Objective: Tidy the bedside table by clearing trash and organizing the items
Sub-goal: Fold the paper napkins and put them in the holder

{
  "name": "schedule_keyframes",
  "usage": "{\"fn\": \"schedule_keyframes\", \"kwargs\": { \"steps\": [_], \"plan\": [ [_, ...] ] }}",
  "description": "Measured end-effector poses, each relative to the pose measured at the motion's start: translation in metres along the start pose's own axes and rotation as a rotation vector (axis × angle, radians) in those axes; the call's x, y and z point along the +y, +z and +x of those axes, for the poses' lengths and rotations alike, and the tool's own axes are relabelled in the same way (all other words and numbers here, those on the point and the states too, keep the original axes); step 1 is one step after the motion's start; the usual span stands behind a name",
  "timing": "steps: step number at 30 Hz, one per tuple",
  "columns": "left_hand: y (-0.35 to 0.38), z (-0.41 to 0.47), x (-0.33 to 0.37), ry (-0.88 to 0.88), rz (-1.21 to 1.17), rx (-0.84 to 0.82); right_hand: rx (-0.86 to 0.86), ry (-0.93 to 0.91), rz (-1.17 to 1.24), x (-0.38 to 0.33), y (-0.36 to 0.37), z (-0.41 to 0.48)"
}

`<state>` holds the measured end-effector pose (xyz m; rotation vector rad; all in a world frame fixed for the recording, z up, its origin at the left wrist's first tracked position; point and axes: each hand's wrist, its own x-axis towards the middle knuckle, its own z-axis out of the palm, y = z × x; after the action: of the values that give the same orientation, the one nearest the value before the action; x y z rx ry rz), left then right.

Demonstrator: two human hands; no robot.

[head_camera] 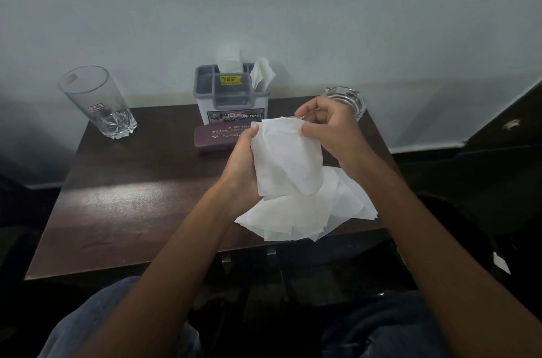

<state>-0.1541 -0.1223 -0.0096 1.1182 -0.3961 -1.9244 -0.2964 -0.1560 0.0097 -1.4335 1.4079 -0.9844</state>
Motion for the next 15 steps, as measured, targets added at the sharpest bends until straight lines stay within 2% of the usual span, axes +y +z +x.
{"fn": "schedule_keyframes", "kwargs": {
  "steps": [8, 12, 15],
  "plan": [
    [-0.003, -0.001, 0.0, -0.011, 0.095, -0.001, 0.069, -0.02, -0.109, 0.006, 0.015, 0.005],
    [-0.004, -0.001, -0.002, -0.013, 0.224, 0.117, 0.05, -0.036, -0.127, 0.009, 0.014, 0.006],
    [-0.006, 0.0, 0.001, 0.046, 0.164, 0.234, 0.117, -0.01, -0.1, 0.013, 0.007, 0.011]
  ]
}}
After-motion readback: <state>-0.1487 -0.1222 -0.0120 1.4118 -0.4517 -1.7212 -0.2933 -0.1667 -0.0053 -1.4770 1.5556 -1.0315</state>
